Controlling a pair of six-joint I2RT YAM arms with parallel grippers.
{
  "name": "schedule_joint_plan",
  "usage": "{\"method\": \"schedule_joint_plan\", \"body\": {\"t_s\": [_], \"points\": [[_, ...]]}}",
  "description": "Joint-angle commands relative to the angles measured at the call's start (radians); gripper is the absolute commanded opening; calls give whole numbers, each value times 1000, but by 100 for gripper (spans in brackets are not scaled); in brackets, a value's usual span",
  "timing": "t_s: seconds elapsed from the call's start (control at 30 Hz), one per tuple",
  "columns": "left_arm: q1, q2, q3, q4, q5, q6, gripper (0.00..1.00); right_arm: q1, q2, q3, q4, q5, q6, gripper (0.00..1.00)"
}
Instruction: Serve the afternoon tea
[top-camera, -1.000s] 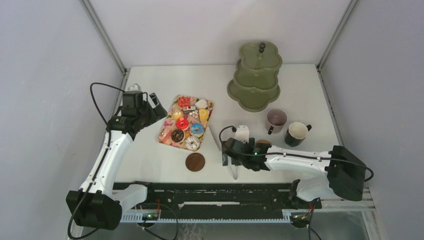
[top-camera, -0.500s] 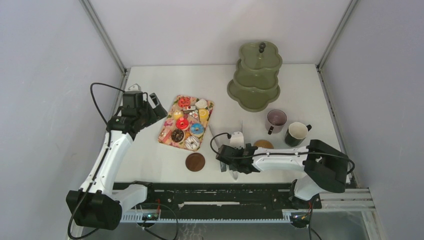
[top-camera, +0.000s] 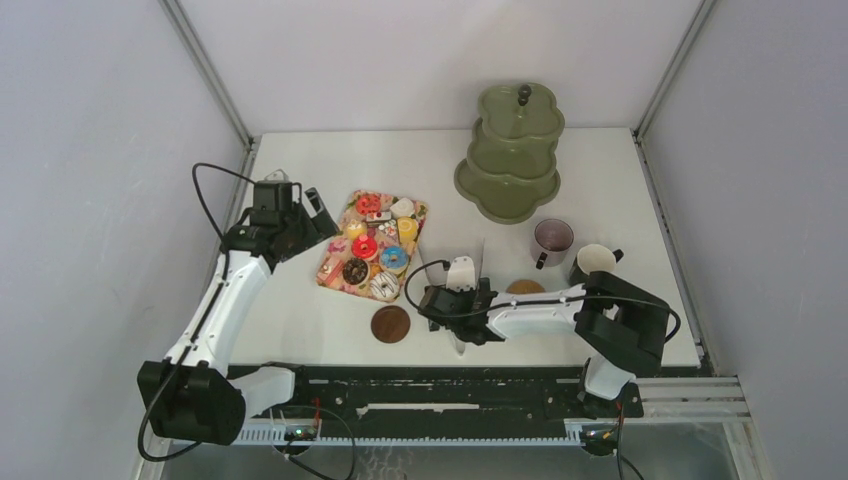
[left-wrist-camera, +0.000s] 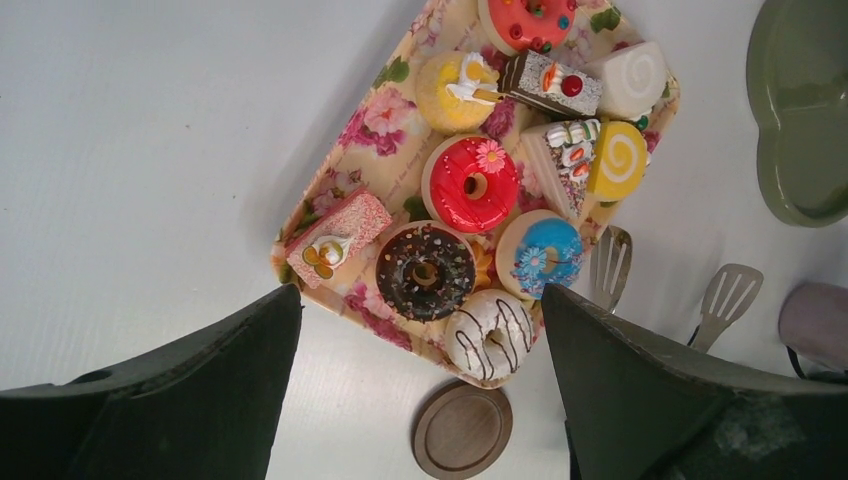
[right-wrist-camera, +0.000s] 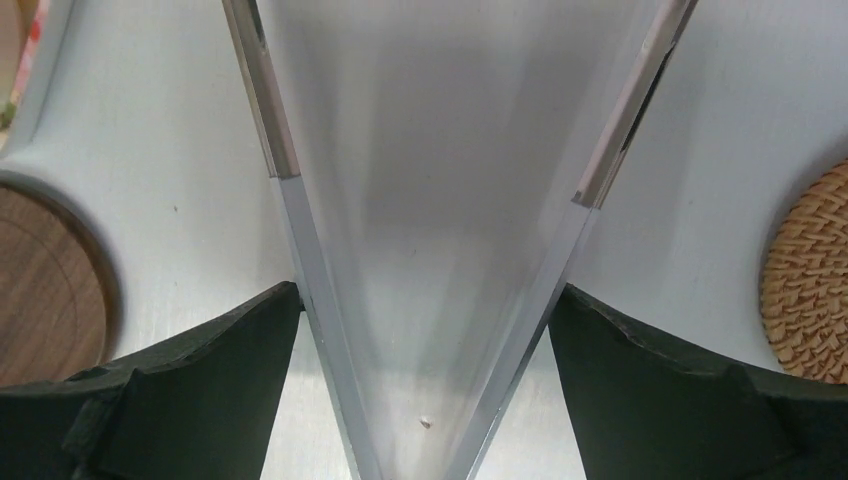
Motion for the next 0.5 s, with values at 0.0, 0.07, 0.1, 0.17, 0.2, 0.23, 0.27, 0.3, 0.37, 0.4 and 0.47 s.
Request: {"method": "schedule_joint_plan", "body": {"t_s": [0.0,0.07,0.1,0.17,0.2,0.23,0.27,0.3,0.37,0.4,0.47], "points": [[-2,3,0,24,24,-5,94,-27,44,-7,33,21,-34,100],[-1,6,2,26,30,-7,94,-48,46,-11,52,15,-42,100],[-2,6,3,27,34,-7,94,-56,50,-12,60,11,-47,100],[0,9,5,29,39,-7,94,-67,54,-11,75,3,-52,99],[-2,9,6,29,41,-6,94,-67,53,-12,85,1,-57,97],[-1,9,7,29,42,-5,94,-68,52,-12,91,0,-64,94],[-2,9,7,28,42,-3,94,-66,50,-12,97,-3,-70,91],[-2,10,8,27,42,-2,94,-65,48,-12,103,-6,-77,85],[-1,11,11,27,46,0,94,-57,43,-11,109,-11,-92,70],[-2,14,12,26,47,1,94,-55,39,-12,109,-11,-97,63],[-1,16,16,26,50,1,94,-48,28,-12,102,-15,-100,50]]}}
